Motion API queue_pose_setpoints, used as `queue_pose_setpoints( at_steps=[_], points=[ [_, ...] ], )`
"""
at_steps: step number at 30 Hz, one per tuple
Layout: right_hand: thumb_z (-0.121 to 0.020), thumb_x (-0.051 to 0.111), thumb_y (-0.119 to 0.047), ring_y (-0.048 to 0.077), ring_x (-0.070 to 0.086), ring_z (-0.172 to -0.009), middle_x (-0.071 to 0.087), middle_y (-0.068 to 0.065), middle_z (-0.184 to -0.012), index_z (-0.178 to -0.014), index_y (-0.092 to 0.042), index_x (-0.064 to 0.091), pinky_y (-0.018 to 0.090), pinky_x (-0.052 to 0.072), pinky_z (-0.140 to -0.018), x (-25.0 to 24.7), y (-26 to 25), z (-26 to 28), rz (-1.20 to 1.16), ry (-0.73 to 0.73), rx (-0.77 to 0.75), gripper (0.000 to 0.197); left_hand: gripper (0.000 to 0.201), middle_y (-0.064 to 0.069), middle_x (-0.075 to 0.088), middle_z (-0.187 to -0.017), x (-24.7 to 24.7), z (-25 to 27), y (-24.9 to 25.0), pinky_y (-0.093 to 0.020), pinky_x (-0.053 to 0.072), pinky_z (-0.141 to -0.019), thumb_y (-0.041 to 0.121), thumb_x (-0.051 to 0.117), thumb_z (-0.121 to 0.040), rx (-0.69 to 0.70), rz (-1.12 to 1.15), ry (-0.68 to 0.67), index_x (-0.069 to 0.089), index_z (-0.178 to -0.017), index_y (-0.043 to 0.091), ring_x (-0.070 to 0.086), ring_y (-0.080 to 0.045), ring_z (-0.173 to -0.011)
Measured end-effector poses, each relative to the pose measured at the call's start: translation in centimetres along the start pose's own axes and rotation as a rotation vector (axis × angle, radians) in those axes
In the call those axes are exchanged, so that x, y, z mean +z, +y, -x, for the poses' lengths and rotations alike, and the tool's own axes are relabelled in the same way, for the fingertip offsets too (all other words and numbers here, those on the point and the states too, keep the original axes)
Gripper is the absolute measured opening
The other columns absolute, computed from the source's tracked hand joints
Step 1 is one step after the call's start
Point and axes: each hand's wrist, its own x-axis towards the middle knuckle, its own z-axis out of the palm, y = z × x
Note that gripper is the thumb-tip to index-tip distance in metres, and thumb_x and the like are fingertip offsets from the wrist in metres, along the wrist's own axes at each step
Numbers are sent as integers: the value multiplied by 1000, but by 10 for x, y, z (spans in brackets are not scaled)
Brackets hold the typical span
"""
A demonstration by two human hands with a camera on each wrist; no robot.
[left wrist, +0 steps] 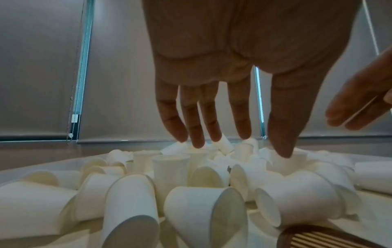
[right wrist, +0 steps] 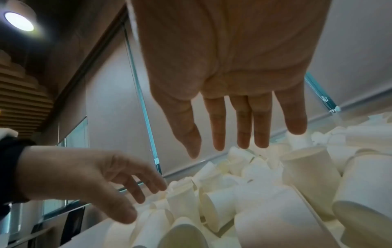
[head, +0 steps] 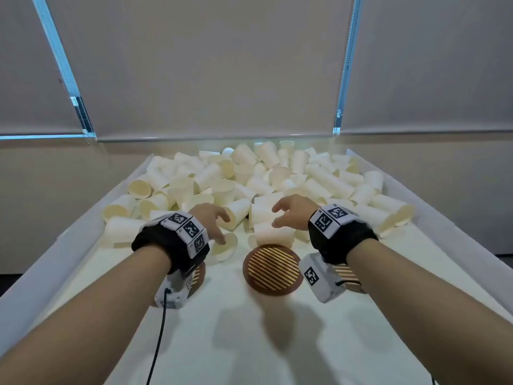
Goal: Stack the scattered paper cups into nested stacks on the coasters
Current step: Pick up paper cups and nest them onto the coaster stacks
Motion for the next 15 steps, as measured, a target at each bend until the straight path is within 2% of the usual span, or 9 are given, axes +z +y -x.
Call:
queue_pose_setpoints(
  at_steps=[5,8,12,15],
  points=[
    [-82,68,-14,23,47,-125,46,6,-138,-131,-17,52,32,41,-102,18,13,-29,44,-61,71,52,74,-4,37,-143,11,-31,1,-27,41,-96,3,74,-73,17,-210,-158,45,-137,25,43,-23,-128],
    [-80,69,-11,24,45,-128,43,6,-141,-134,-16,49,33,41,-104,25,21,-40,103,-53,70,58,72,-3,34,-145,19,-41,-2,-29,39,-102,0,69,-76,46,-323,-156,44,-138,26,39,-24,-131],
    [-83,66,-9,26,41,-132,37,8,-145,-140,-15,42,33,39,-108,32,30,-53,220,-47,81,63,58,-7,32,-148,29,-44,-5,-30,33,-105,9,57,-89,64,-449,-187,37,-142,24,36,-27,-134],
    [-86,61,-10,29,42,-131,31,10,-147,-143,-15,36,32,35,-108,43,36,-54,273,-68,72,62,65,-6,29,-149,40,-43,-7,-33,30,-105,12,60,-88,58,-485,-179,32,-145,24,30,-29,-134]
  ],
)
